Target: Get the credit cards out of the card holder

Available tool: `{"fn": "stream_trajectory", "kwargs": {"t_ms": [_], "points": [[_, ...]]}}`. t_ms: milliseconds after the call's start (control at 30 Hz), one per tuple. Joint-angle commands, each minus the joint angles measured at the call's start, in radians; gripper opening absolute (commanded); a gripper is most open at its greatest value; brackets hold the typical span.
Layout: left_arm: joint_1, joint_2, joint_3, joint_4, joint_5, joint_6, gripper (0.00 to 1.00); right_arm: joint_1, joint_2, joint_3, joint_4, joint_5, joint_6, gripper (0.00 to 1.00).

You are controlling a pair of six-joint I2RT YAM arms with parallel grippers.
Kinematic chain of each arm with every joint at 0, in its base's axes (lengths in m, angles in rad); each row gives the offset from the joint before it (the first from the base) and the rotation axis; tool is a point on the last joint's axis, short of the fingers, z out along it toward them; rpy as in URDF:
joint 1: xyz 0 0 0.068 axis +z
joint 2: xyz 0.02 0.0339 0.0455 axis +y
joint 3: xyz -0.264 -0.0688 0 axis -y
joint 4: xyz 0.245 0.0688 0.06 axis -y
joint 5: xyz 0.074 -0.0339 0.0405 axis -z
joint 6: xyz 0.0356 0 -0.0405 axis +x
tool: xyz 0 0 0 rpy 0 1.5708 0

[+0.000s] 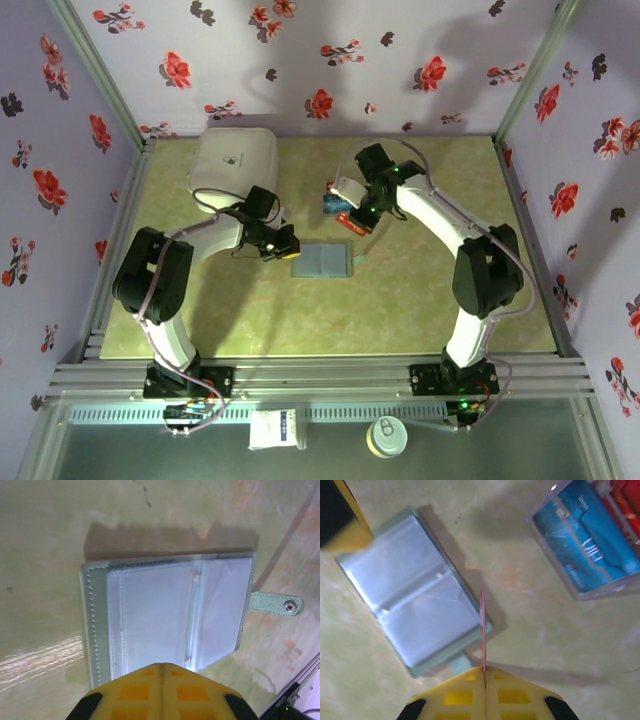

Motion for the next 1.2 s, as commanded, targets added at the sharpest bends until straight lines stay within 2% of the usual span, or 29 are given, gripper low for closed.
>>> {"fn": "stream_trajectory", "kwargs": {"t_ms": [0,300,667,1067,1167], "points": [[0.023,-0.051,-0.026,-0.038,-0.024,0.021,0.00,-0.018,0.046,0.088,-0.058,0.076,-0.231,0.00],[0.042,-0.081,-0.066,-0.033,-0.032,0.017,0.00,-0.068,0.223,0.369,-0.127,0.017,-0.336,0.00],[0.050,-0.102,-0.076,-0.051,-0.044,0.014,0.00,-0.100,0.411,0.619,-0.115,-0.046,-0.371,0.00],[0.053,-0.115,-0.105,-0.046,-0.052,0.007,0.00,-0.100,0.516,0.684,-0.057,0.008,-0.385,0.00],[0.054,-0.113,-0.105,-0.045,-0.052,0.009,0.00,-0.101,0.521,0.684,-0.046,0.011,-0.382,0.05]]}}
